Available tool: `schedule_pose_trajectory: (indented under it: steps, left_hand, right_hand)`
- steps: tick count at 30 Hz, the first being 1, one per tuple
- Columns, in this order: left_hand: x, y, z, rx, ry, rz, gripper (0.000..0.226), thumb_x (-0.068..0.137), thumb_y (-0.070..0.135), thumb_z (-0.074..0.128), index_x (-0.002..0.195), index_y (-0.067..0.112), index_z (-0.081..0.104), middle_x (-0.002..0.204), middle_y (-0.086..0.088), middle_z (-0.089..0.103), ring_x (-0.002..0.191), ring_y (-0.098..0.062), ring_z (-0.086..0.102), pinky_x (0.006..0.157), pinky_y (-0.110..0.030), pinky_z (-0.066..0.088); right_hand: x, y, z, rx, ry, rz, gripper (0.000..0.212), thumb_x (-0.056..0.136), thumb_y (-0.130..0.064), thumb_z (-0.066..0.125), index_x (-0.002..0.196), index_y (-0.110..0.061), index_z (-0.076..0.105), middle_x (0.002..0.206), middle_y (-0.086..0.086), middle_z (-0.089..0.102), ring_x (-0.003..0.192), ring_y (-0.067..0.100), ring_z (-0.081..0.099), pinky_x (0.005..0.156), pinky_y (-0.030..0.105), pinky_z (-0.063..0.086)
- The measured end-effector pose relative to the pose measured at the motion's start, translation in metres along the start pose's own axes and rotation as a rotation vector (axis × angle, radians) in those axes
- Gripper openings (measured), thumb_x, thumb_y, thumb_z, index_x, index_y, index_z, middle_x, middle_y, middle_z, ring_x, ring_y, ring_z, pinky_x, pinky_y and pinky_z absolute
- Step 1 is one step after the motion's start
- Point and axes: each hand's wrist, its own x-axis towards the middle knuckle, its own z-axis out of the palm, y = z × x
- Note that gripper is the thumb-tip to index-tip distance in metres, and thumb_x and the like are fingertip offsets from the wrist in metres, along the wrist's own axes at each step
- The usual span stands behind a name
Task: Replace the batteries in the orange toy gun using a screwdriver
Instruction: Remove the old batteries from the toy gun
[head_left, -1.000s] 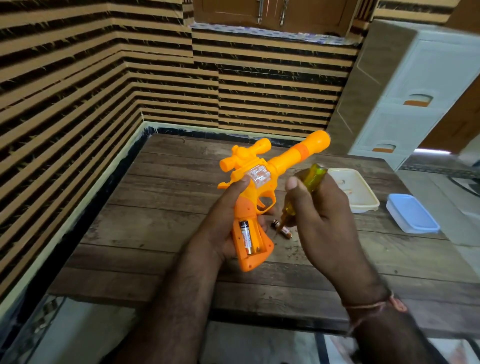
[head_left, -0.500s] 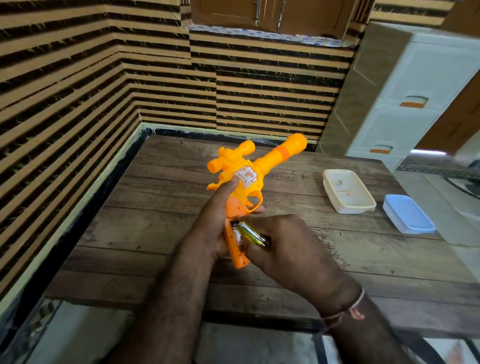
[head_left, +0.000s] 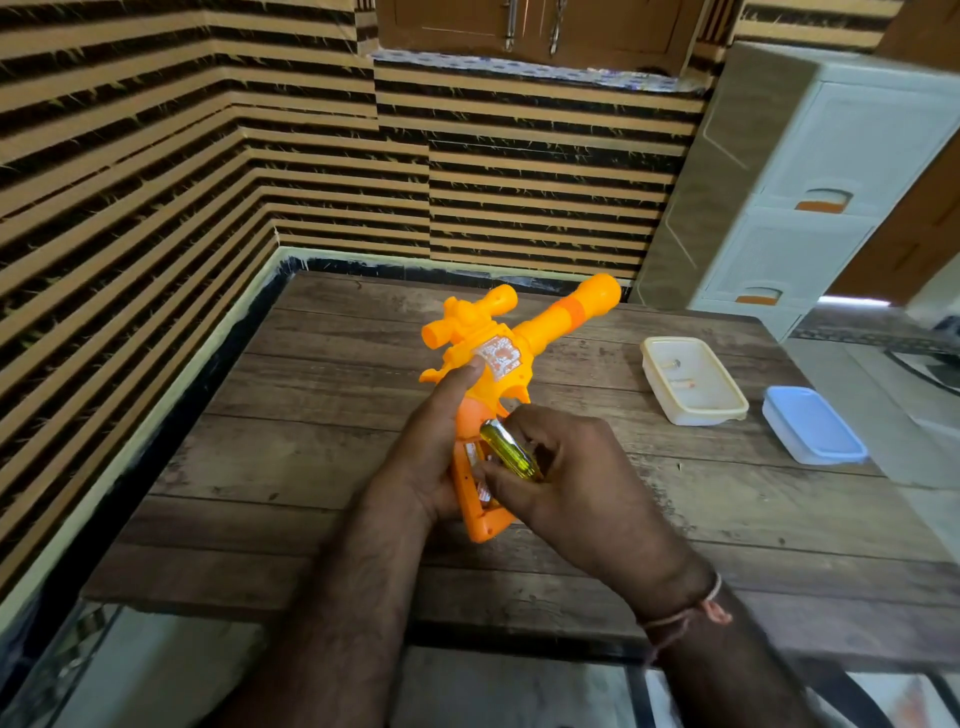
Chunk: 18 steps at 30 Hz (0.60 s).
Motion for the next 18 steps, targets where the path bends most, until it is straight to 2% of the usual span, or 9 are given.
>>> schedule_pose_trajectory:
  steps: [2, 4, 5, 7, 9, 11, 15, 16, 18]
  left_hand:
    - [-0.001, 0.004, -0.003, 0.014, 0.015, 0.031, 0.045, 0.092, 0.050, 0.052, 0.101, 0.009, 0.068, 0.093, -0.016, 0.067, 0.076, -0.029, 0.067, 0.074, -0.038, 0.054]
    - [-0.001, 0.008, -0.008, 0.029, 0.033, 0.080, 0.050, 0.088, 0.053, 0.055, 0.106, 0.008, 0.066, 0.100, -0.022, 0.063, 0.081, -0.034, 0.063, 0.076, -0.038, 0.050]
    - [-0.001, 0.011, -0.011, 0.035, 0.057, 0.109, 0.050, 0.088, 0.053, 0.056, 0.106, 0.007, 0.066, 0.099, -0.023, 0.064, 0.081, -0.033, 0.062, 0.074, -0.037, 0.050]
    - [-0.001, 0.017, -0.018, 0.040, 0.126, 0.172, 0.047, 0.091, 0.051, 0.051, 0.100, 0.009, 0.068, 0.087, -0.019, 0.068, 0.066, -0.024, 0.062, 0.059, -0.028, 0.052]
    - [-0.004, 0.021, -0.022, 0.014, 0.134, 0.205, 0.046, 0.094, 0.050, 0.047, 0.098, 0.009, 0.068, 0.079, -0.017, 0.069, 0.056, -0.019, 0.060, 0.051, -0.025, 0.051]
    - [-0.005, 0.023, -0.022, -0.007, 0.139, 0.207, 0.045, 0.095, 0.050, 0.047, 0.097, 0.009, 0.066, 0.077, -0.015, 0.069, 0.057, -0.019, 0.059, 0.051, -0.025, 0.050]
    - [-0.007, 0.022, -0.019, 0.005, 0.144, 0.208, 0.044, 0.095, 0.049, 0.048, 0.100, 0.009, 0.067, 0.080, -0.017, 0.068, 0.053, -0.018, 0.060, 0.049, -0.024, 0.051]
    - [-0.008, 0.021, -0.018, 0.010, 0.137, 0.207, 0.045, 0.095, 0.049, 0.048, 0.101, 0.009, 0.067, 0.082, -0.018, 0.068, 0.052, -0.018, 0.060, 0.049, -0.024, 0.051]
    - [-0.007, 0.020, -0.018, 0.039, 0.129, 0.199, 0.045, 0.092, 0.050, 0.049, 0.103, 0.010, 0.067, 0.083, -0.018, 0.070, 0.055, -0.018, 0.061, 0.051, -0.025, 0.052]
  right_hand:
    - [0.002, 0.000, -0.004, 0.166, 0.034, 0.052, 0.015, 0.080, -0.017, 0.078, 0.073, -0.017, 0.064, 0.064, -0.009, 0.060, 0.058, 0.006, 0.053, 0.056, 0.024, 0.043]
    - [0.006, 0.004, -0.015, 0.318, 0.167, 0.123, 0.008, 0.081, -0.010, 0.077, 0.078, -0.014, 0.071, 0.073, 0.001, 0.066, 0.067, 0.009, 0.059, 0.064, 0.029, 0.049]
    - [0.007, 0.010, -0.021, 0.336, 0.246, 0.169, 0.009, 0.082, -0.009, 0.076, 0.076, -0.014, 0.072, 0.074, 0.005, 0.067, 0.068, 0.008, 0.059, 0.065, 0.026, 0.048]
    - [0.006, 0.030, -0.028, 0.238, 0.316, 0.278, 0.014, 0.082, -0.012, 0.076, 0.069, -0.013, 0.071, 0.070, 0.006, 0.067, 0.062, 0.004, 0.053, 0.060, 0.021, 0.043]
    - [0.000, 0.049, -0.026, 0.086, 0.289, 0.420, 0.017, 0.080, -0.020, 0.079, 0.068, -0.011, 0.070, 0.063, 0.004, 0.064, 0.055, 0.005, 0.048, 0.057, 0.026, 0.039]
    - [-0.006, 0.062, -0.017, 0.009, 0.245, 0.545, 0.021, 0.075, -0.023, 0.082, 0.066, -0.011, 0.069, 0.057, 0.000, 0.062, 0.052, 0.008, 0.050, 0.054, 0.028, 0.040]
    - [-0.009, 0.066, 0.004, 0.136, 0.135, 0.671, 0.026, 0.062, -0.035, 0.085, 0.072, -0.019, 0.068, 0.061, 0.006, 0.069, 0.061, 0.034, 0.068, 0.055, 0.045, 0.058]
    - [-0.009, 0.066, 0.007, 0.091, 0.117, 0.656, 0.026, 0.061, -0.039, 0.084, 0.073, -0.022, 0.067, 0.061, 0.004, 0.069, 0.062, 0.032, 0.068, 0.057, 0.044, 0.058]
    - [-0.010, 0.066, 0.009, -0.064, 0.078, 0.613, 0.025, 0.065, -0.038, 0.082, 0.068, -0.022, 0.063, 0.060, -0.002, 0.066, 0.063, 0.023, 0.065, 0.055, 0.030, 0.050]
